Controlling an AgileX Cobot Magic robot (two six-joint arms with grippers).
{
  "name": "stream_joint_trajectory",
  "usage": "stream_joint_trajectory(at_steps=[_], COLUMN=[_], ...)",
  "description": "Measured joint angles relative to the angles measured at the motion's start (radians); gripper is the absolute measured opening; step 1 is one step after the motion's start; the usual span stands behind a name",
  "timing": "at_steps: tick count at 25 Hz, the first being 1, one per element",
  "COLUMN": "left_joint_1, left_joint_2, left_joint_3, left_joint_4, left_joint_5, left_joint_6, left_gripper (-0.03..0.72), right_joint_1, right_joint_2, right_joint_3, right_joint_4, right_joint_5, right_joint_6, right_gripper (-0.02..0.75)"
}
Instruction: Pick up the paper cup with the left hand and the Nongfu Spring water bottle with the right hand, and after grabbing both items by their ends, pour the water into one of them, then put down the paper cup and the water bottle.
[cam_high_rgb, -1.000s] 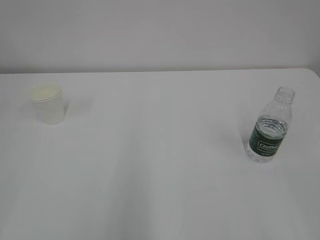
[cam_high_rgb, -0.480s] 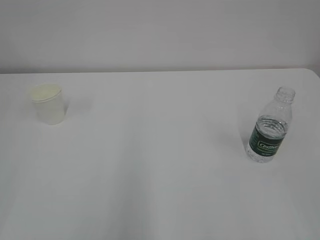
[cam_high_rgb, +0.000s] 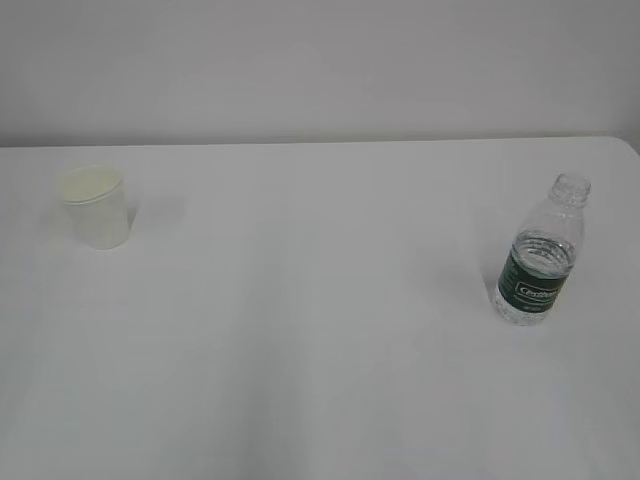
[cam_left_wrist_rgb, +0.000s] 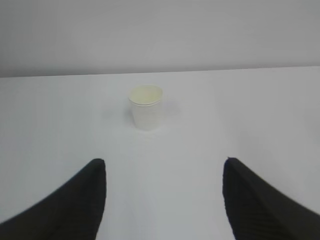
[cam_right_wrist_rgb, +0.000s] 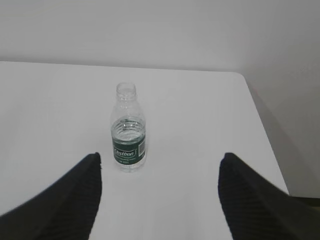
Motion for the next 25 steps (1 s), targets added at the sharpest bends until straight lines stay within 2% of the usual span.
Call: stream_joint_trajectory(at_steps=[4, 9, 25], left_joint_1=[0.0, -0.007, -0.012], left_joint_2=[0.004, 0.004, 0.043], left_joint_3=[0.0, 0.0, 0.0], left_joint_4=[0.005, 0.069, 0.061], left_joint_5=[-0.019, -0.062, -0.216], left_joint_6=[0.0, 0.0, 0.0], left_gripper=[0.523, 0.522, 0.522], right_joint_1=[0.0, 0.0, 0.0], right_joint_2=[0.037, 0.049, 0.084], right_joint_3=[0.0, 0.0, 0.0], right_joint_4=[0.001, 0.002, -0.029], right_joint_5=[-0.055, -0.112, -0.288], right_joint_6=[0.0, 0.0, -0.056], right_gripper=[0.554, 0.554, 0.554])
